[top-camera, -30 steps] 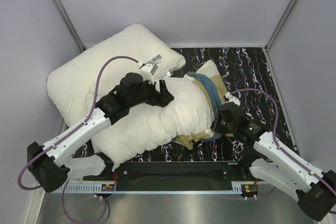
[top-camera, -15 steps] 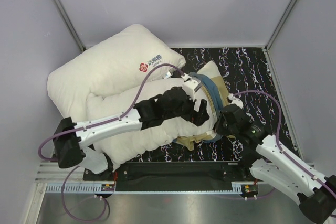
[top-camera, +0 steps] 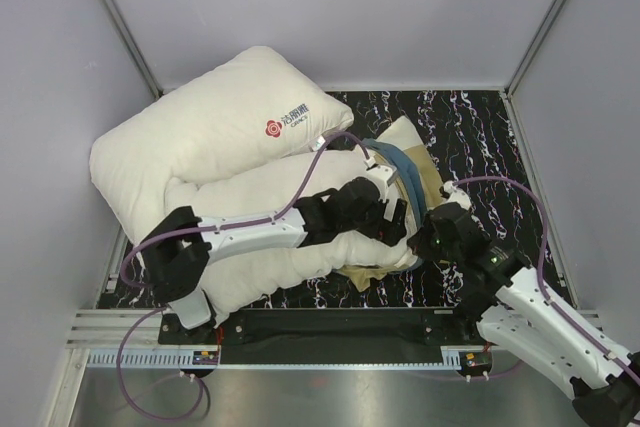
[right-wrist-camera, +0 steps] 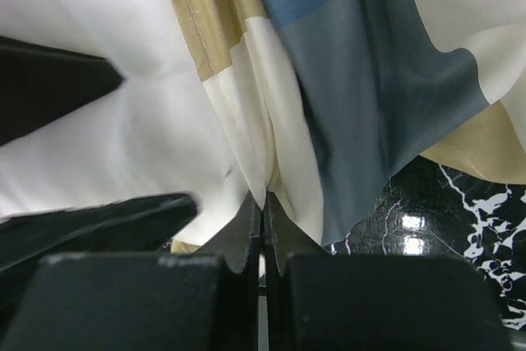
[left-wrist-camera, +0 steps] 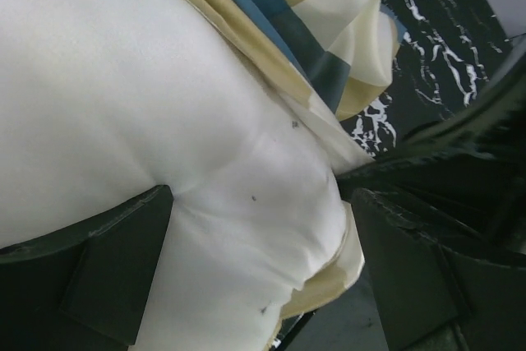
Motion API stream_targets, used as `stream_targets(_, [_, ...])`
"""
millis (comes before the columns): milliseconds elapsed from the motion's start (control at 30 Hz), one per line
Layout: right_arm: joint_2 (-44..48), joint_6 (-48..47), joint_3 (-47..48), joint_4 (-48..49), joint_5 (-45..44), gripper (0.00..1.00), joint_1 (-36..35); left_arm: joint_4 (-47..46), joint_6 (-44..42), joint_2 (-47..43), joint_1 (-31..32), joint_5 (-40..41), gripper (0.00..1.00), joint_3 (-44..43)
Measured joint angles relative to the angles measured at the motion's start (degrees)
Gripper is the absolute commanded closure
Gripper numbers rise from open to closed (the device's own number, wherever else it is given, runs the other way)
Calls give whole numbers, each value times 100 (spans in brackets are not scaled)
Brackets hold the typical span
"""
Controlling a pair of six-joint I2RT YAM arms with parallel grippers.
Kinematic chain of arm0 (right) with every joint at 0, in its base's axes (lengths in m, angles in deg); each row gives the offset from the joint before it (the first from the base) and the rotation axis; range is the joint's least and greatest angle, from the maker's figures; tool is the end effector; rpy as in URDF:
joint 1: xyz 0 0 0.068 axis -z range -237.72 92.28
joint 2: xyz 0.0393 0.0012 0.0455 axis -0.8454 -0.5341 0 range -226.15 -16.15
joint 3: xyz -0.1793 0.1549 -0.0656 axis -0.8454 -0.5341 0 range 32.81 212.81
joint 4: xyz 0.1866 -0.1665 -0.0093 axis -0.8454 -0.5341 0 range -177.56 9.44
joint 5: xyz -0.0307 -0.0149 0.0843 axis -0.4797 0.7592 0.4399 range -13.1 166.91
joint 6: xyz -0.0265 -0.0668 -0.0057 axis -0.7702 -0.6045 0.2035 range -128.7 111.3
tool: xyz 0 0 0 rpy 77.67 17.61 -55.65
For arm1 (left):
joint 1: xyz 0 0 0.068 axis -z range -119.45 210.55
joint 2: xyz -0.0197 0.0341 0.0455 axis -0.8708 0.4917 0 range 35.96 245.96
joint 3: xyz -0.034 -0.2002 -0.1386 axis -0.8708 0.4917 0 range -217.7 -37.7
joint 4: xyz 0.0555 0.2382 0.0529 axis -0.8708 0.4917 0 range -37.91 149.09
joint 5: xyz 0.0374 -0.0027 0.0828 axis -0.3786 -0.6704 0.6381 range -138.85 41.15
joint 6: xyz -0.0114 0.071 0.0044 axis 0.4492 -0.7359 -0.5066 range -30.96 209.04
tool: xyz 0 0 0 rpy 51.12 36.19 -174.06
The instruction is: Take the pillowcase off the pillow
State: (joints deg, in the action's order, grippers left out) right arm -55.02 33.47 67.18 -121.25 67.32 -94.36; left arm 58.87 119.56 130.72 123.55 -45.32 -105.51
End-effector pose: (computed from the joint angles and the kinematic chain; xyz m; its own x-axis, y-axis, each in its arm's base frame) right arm 0.1398 0.0915 0.2090 -0.7538 0.2644 -0.6016 0.0157 0.9225 0.3857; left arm 0.1782 -0.3418 0.2225 -0.6571 0.1729 -0.7337 0.6180 0.6809 -0.3930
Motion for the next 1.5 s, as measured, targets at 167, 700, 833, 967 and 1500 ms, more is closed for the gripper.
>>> stream_targets(167, [81, 55, 0, -22, 20, 100, -13, -225, -2, 455, 81, 186, 11, -20])
stream_targets(700, [214, 155, 0, -205, 26, 100, -17, -125, -52, 42, 72, 765, 100, 334])
stream_targets(833, [184, 186, 0, 31, 81, 100, -20, 205, -66, -844, -256, 713, 100, 584])
stream_targets(967, [168, 216, 0, 367, 146, 100, -22, 518, -131, -1504, -949, 490, 100, 616])
stream_targets(1500, [-168, 175, 31, 404, 103, 100, -22, 688, -422, -2817, -1871, -474, 100, 1285])
